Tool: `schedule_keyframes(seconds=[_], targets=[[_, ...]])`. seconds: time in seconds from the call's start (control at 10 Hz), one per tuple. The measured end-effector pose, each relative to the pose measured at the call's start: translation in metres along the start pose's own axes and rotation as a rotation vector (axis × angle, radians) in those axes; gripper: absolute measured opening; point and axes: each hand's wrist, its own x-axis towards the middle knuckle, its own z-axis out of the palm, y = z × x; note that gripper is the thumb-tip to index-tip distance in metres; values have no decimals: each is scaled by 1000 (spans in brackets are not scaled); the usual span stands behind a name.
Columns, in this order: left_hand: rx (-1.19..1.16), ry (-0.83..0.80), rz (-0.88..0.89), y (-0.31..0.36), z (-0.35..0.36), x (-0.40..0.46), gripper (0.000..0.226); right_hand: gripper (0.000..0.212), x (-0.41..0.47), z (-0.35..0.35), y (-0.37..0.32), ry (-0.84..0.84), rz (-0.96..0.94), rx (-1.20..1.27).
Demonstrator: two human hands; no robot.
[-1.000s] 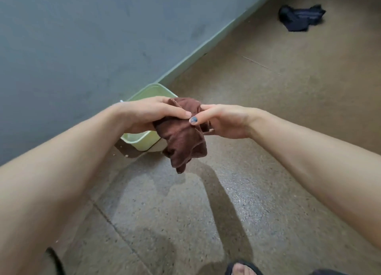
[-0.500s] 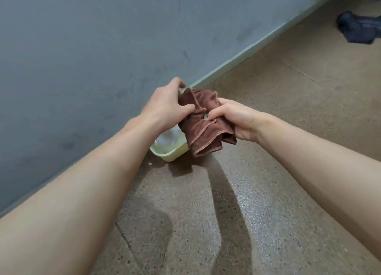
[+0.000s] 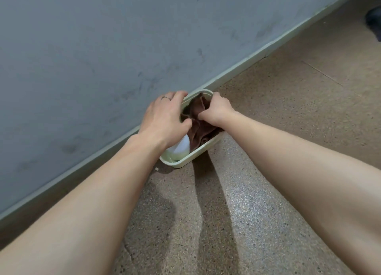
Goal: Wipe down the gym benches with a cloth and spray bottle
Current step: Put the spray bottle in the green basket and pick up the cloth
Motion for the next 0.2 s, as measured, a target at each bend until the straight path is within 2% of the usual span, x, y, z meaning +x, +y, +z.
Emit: schedule_keyframes(seconds=[0.1,0.2], targets=[[-51,9,-5,5,-6,-1,67,52,-18,7,0,122,-99,-177],[-131,72,31,11,-25,0,65,44,-43,-5,7,211,-188,18]])
